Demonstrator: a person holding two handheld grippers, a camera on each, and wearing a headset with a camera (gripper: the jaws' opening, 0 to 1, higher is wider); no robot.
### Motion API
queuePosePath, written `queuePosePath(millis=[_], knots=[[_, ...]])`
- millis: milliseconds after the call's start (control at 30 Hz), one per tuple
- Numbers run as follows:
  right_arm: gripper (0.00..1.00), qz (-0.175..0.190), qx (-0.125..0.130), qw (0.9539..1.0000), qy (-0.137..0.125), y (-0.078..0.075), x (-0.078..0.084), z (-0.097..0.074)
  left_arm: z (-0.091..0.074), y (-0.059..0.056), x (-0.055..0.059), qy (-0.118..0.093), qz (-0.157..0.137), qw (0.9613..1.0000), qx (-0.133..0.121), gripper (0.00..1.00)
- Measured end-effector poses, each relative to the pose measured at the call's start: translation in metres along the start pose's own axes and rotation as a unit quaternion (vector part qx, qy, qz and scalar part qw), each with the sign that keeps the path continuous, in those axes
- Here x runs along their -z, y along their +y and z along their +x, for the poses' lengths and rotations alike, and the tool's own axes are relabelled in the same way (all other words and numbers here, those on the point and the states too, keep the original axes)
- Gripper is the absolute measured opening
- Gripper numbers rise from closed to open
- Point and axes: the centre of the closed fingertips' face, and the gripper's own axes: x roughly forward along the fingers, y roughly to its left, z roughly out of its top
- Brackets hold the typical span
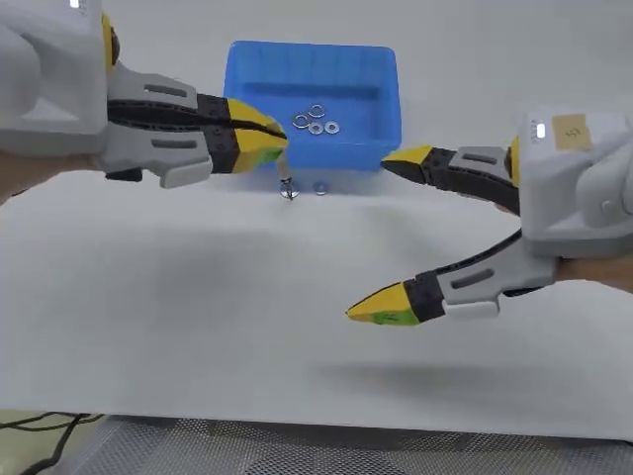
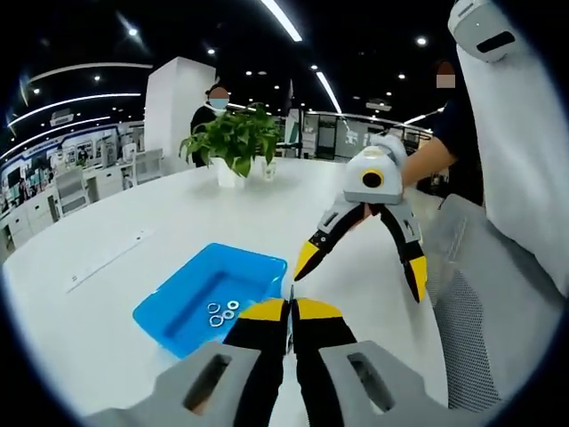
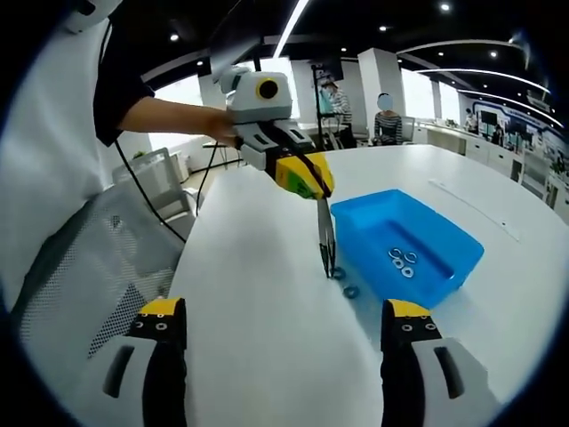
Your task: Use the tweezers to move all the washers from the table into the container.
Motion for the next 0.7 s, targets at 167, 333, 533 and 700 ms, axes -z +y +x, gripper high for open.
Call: queuePosePath(millis=[167,333,533,700], knots=[[0.76,0.007,-0.015,0.9999,0.004,-0.004,-0.004,0.014,0.000,-0.001,0.001,0.014,0.000,0.9997,0.019,0.05],[0.60,0.001,-0.018,0.9998,-0.009,-0.011,-0.016,0.031,0.001,0.000,0.002,0.021,-0.002,0.9993,0.031,0.05],[0.55,-0.003,-0.039,0.9992,-0.012,-0.012,-0.029,0.054,0.002,-0.002,0.002,0.034,0.002,0.9982,0.049,0.05],[0.48,-0.012,-0.042,0.9990,-0.008,-0.019,-0.031,0.061,0.002,-0.003,0.003,0.043,0.007,0.9972,0.060,0.05]])
